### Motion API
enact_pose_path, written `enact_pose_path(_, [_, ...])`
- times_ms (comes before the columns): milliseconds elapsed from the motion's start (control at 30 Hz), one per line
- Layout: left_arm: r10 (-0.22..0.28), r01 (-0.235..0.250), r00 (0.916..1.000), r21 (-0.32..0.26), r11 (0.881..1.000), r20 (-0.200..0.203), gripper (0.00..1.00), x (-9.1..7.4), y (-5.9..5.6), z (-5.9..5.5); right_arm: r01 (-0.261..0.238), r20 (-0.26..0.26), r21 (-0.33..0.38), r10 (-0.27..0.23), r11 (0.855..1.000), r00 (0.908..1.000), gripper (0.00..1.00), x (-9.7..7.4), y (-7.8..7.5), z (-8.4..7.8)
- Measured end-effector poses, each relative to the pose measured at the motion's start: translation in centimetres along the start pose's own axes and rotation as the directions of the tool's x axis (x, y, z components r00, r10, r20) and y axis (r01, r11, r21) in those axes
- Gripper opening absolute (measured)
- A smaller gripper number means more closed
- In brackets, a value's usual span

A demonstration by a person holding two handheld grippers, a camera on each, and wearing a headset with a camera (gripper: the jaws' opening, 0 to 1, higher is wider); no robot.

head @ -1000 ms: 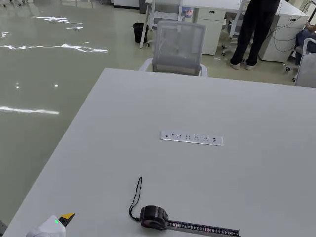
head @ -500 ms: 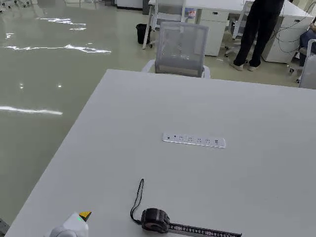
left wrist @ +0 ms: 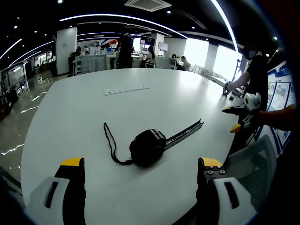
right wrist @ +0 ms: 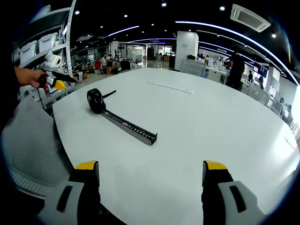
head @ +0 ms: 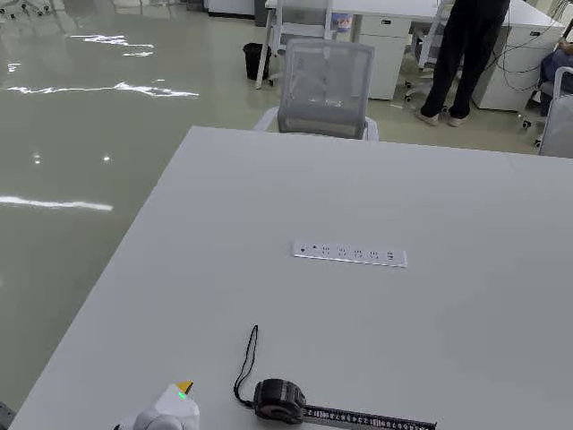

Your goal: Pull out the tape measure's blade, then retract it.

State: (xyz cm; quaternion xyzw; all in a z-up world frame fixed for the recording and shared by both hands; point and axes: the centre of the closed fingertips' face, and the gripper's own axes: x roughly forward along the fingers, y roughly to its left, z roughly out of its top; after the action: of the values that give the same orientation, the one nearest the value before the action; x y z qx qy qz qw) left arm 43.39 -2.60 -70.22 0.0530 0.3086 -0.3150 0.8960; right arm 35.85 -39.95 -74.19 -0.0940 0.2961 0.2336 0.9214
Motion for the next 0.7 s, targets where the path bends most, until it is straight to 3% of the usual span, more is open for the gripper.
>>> enact_pose_path(167, [0.004, -0.004, 1.0000, 0.003, 1.000, -0.005, 0.99, 1.1, -0.8, 0.1, -0.013, 0.000, -0.003, 0.013, 1.000, 0.9999, 0.91, 0.5, 0.2, 0.1])
enact_pose_path(367, [0.039, -0.040, 0.9991, -0.036, 0.999, -0.014, 0.99, 2.3, -0.7, 0.0, -0.043, 0.001, -0.013, 0.043, 0.999, 0.9991, 0.85, 0.9, 0.5, 0.2])
enact_pose_path(567, [0.040, -0.042, 0.9987, -0.053, 0.998, -0.031, 0.99, 3.4, -1.2, -0.5, -0.055, -0.005, -0.010, 0.055, 0.998, 0.9985, 0.83, 1.4, 0.5, 0.2])
enact_pose_path(700, [0.064, -0.065, 0.9978, -0.084, 0.994, -0.016, 0.99, 4.0, -1.1, 0.0, -0.075, -0.014, -0.008, 0.075, 0.997, 0.9971, 0.79, 2.1, 0.5, 0.0])
